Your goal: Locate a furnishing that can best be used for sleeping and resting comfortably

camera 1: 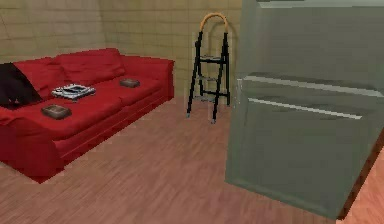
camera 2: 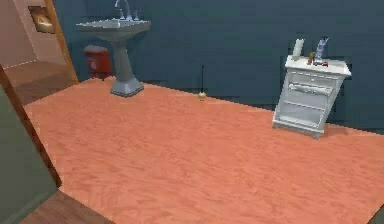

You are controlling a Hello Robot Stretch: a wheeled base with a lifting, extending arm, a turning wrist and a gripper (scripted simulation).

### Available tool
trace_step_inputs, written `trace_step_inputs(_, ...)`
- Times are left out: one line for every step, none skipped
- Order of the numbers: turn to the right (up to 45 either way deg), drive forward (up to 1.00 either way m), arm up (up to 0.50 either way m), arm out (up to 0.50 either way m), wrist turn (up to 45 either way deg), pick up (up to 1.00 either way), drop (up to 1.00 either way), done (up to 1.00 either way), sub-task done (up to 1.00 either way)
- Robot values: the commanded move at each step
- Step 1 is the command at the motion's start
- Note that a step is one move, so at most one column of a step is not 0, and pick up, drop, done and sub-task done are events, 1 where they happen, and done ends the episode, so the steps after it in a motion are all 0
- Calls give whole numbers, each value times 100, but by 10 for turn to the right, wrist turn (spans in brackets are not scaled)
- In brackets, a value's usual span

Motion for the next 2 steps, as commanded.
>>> trace_step_inputs(180, 0, 0, 0, 0, 0, 0, 0, 0)
trace_step_inputs(30, 0, 0, 0, 0, 0, 0, 0, 0)
